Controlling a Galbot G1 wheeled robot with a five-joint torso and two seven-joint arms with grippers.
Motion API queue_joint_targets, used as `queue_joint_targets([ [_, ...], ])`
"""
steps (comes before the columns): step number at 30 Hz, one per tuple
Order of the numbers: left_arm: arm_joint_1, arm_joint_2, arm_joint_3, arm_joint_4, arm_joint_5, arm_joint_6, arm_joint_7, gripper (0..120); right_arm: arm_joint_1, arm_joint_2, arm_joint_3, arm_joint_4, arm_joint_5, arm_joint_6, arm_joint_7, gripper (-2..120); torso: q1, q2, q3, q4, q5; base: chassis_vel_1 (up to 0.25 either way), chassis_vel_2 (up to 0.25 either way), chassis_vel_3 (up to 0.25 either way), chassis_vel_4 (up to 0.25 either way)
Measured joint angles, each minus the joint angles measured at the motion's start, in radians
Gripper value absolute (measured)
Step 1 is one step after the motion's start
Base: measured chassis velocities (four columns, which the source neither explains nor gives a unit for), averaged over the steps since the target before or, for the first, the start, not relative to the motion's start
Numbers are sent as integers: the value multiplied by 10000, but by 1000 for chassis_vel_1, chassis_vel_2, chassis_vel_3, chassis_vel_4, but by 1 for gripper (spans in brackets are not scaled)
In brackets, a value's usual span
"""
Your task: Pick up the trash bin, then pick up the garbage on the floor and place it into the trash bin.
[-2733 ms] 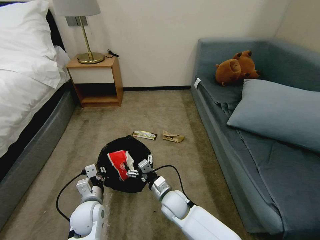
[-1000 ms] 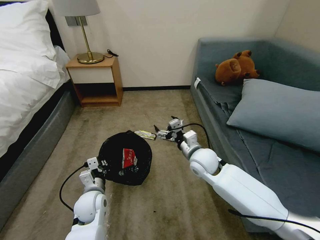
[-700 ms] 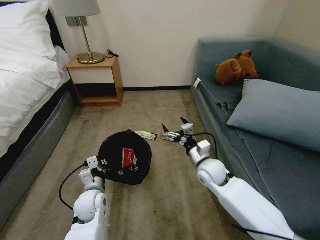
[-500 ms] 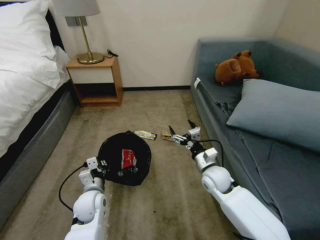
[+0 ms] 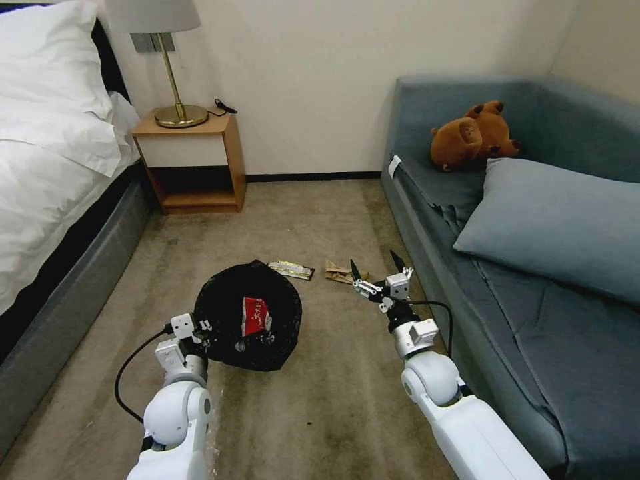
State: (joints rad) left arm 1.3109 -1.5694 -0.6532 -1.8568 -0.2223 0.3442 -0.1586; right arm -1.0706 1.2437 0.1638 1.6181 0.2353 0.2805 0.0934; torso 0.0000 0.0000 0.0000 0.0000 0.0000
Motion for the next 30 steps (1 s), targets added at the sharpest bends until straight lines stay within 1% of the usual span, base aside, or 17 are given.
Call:
queue_joint_targets([
  [12, 99, 17, -55, -155, -44, 0, 6, 1, -29, 223, 269, -371, 95, 350, -311, 100, 0, 0, 0, 0, 0, 0, 0, 0, 0],
  [30, 242, -44, -30, -265, -15, -33, 30, 1, -151, 250, 425, -355, 125, 562, -578, 100, 0, 0, 0, 0, 0, 0, 0, 0, 0],
])
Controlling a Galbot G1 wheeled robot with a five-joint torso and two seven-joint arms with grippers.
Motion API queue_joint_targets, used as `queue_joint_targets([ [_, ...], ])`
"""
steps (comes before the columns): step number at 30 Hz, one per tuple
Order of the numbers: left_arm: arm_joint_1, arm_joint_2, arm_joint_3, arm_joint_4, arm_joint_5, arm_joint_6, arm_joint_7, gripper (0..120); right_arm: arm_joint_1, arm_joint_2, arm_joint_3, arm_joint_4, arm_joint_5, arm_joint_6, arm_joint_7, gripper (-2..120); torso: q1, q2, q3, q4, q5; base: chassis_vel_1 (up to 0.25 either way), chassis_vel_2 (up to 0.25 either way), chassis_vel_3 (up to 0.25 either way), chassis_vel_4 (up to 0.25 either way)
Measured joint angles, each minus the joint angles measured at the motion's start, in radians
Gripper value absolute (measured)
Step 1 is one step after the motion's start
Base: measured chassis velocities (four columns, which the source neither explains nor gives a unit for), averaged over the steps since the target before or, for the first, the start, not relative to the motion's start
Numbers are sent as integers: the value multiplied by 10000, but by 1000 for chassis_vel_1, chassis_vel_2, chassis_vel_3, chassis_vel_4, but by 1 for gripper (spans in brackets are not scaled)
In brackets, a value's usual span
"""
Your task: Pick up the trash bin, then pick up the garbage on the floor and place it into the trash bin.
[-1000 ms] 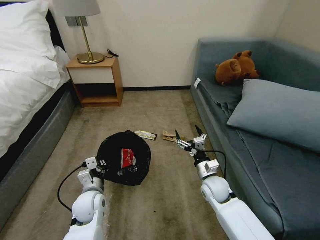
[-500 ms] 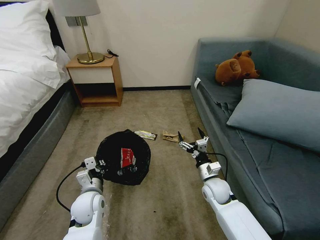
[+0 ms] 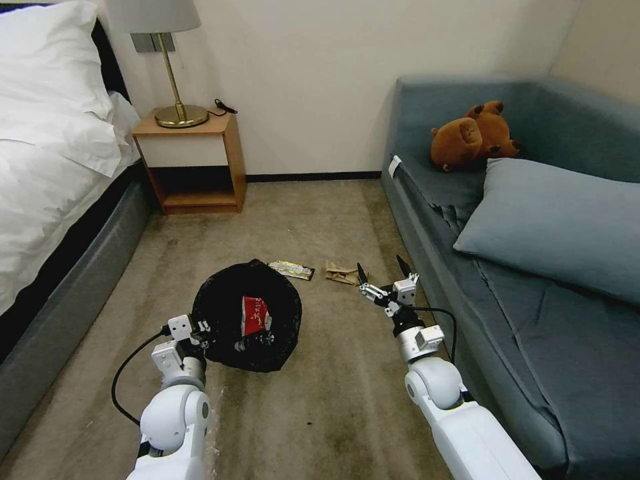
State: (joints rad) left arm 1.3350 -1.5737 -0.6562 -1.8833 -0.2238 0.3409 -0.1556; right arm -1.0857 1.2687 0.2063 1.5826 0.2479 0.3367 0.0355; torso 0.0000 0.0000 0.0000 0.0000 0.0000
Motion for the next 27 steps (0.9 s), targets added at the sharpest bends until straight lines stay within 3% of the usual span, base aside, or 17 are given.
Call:
queue_joint_targets([
  [27, -18, -43, 64, -59, 91, -17, -17, 1, 52, 24, -78, -155, -31, 42, -108, 100, 0, 0, 0, 0, 0, -38, 32, 33, -32],
])
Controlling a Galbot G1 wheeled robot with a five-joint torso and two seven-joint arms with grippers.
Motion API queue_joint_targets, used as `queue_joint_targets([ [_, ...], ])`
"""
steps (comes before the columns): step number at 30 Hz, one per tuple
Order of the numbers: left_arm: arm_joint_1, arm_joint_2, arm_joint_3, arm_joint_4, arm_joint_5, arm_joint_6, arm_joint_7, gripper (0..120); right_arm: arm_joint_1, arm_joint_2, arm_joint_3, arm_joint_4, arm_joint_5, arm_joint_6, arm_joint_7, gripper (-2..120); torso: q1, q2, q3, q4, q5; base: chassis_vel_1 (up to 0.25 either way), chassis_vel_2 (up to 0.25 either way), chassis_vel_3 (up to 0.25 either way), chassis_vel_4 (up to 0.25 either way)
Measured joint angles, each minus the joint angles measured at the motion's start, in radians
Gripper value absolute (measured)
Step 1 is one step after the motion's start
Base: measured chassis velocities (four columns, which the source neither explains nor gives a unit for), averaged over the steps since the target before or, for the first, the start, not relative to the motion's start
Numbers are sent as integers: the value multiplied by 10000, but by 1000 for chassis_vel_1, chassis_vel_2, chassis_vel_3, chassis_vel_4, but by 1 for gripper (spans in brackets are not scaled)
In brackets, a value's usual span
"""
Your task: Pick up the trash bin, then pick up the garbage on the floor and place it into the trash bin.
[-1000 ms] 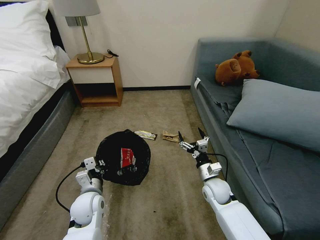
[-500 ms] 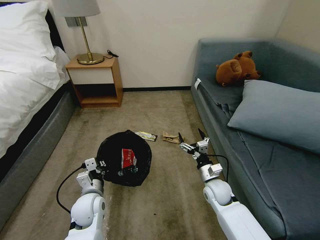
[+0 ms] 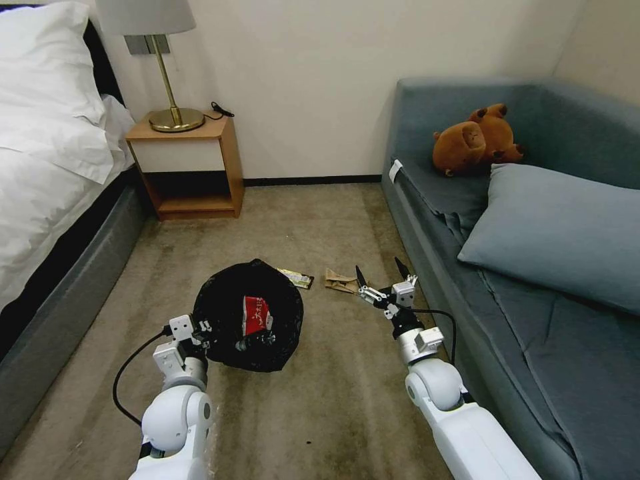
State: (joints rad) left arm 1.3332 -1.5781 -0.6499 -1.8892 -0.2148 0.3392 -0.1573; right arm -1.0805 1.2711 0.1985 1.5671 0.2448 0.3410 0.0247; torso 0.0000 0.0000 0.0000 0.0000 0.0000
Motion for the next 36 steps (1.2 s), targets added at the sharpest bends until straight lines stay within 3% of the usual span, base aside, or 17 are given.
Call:
queue_joint_targets([
  [36, 173, 57, -28, -238, -26, 28, 29, 1, -187, 28, 34, 89, -156, 34, -41, 100, 0, 0, 0, 0, 0, -46, 42, 44, -46],
])
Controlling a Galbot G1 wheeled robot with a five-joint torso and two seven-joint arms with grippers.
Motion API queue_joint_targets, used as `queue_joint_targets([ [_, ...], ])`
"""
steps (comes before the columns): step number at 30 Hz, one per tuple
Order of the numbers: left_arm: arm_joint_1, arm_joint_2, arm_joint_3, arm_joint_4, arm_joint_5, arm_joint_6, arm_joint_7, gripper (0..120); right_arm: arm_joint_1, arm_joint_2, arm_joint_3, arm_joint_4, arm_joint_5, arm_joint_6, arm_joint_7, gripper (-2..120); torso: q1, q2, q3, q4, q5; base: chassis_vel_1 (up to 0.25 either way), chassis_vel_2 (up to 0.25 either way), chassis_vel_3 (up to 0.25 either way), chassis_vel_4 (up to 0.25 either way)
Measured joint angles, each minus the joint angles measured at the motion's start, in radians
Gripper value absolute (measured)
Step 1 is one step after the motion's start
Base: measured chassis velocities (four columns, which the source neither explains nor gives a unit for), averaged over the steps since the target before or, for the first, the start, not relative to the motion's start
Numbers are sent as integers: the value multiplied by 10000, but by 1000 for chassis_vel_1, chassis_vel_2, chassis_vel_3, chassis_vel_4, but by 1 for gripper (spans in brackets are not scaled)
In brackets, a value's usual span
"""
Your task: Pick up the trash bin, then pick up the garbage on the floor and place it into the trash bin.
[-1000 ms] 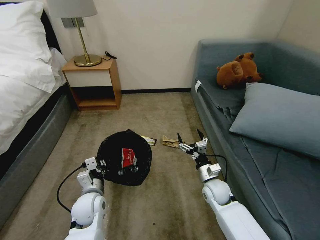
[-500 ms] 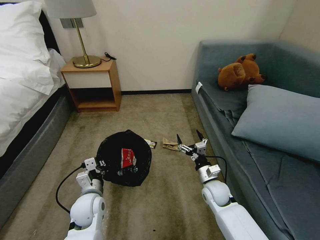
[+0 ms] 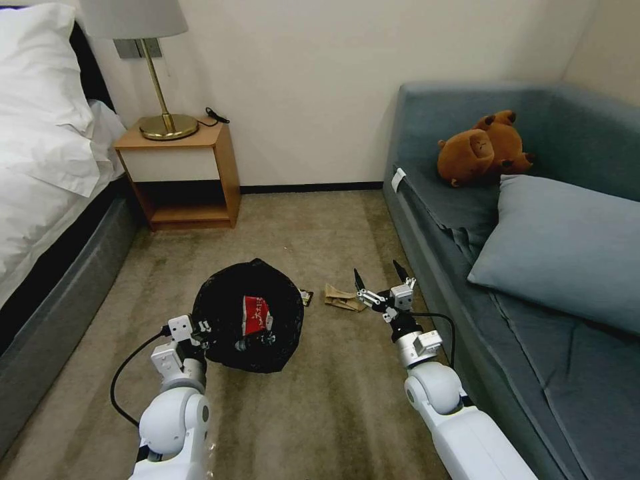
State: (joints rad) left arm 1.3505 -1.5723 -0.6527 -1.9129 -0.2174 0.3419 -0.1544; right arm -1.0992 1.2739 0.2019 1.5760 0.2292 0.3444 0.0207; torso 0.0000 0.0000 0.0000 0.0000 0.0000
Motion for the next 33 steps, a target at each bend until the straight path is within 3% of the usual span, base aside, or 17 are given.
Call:
queue_joint_targets([
  [33, -179, -6, 7, -85, -58, 136, -76, 1, 155, -240, -147, -243, -41, 67, -94, 100, 0, 0, 0, 0, 0, -38, 39, 42, -37],
])
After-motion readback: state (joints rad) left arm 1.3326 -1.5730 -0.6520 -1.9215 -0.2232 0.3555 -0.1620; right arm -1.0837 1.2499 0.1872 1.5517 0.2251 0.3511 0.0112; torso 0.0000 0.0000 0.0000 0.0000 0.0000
